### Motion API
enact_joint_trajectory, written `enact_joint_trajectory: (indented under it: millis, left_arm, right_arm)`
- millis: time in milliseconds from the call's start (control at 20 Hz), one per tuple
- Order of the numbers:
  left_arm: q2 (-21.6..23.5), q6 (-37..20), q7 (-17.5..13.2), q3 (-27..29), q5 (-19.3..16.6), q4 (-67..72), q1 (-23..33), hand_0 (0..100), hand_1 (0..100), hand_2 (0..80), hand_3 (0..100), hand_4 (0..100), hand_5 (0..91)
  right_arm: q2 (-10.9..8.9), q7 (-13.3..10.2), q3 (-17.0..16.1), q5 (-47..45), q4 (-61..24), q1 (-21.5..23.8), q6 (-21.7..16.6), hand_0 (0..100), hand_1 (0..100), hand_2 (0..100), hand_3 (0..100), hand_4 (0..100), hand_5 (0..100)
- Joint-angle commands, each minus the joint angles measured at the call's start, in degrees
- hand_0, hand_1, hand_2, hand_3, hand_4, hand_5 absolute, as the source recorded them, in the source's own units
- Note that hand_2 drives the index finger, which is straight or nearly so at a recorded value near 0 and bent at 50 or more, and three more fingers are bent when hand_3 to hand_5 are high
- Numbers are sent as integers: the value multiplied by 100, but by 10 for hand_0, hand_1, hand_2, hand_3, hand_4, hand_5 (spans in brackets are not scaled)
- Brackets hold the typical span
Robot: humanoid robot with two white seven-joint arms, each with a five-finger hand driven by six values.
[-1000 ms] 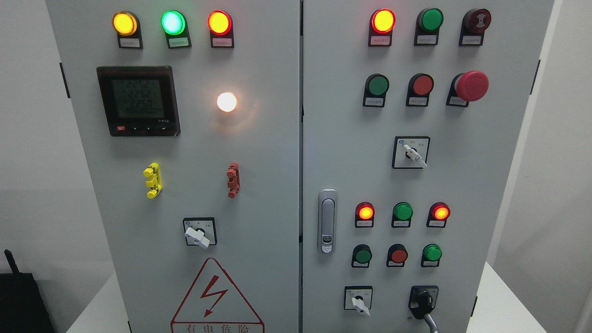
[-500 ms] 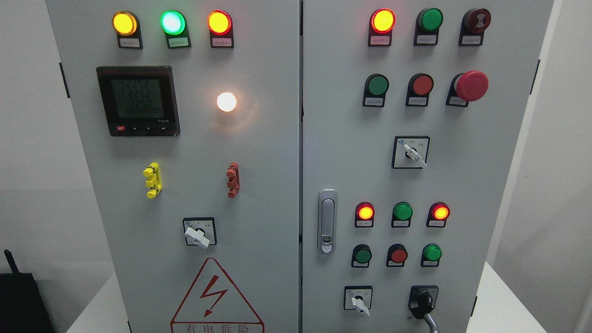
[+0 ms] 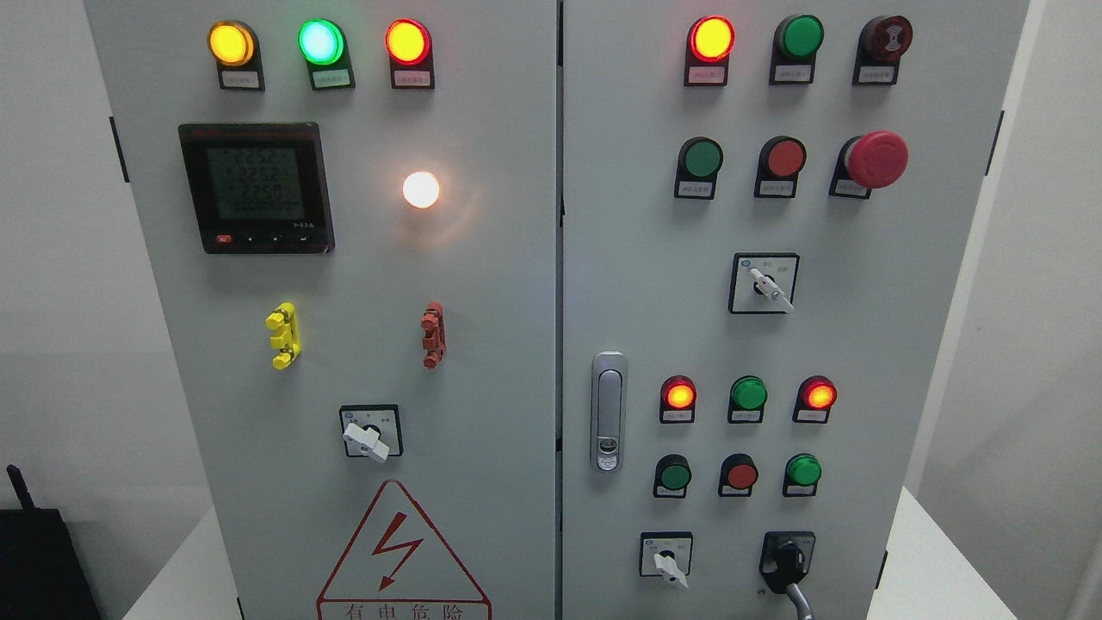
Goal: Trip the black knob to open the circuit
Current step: 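Twist the black knob with the right hand to trip it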
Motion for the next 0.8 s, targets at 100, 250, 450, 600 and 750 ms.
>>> enact_joint_trajectory:
  millis: [100,250,450,600,750]
  left_arm:
    - [-9,-12,1,7,14,-1,-14,120,389,0,0,0,0]
    - [-9,-12,1,7,14,-1,-14,120,389,0,0,0,0]
    - [0,-12,1,7,14,-1,-14,120,389,0,0,0,0]
    - [0,-12,1,7,14,-1,-23,120,389,0,0,0,0]
    - [-9,-12,1,7,14,-1,-14,120,389,0,0,0,0]
  right_arm:
    - [0,197,258,34,-237,-174,-99,67,105,0,1000,1000,1000]
    - [0,197,258,34,-237,-183,-99,67,105,0,1000,1000,1000]
    - [0,197,275,34,-237,-200,-99,67,105,4,1000,1000,1000]
    - [0,197,275,34,-237,-201,-108,67,105,5,1000,1000,1000]
    - [0,197,284,34,-237,-201,-108,67,105,7,1000,1000,1000]
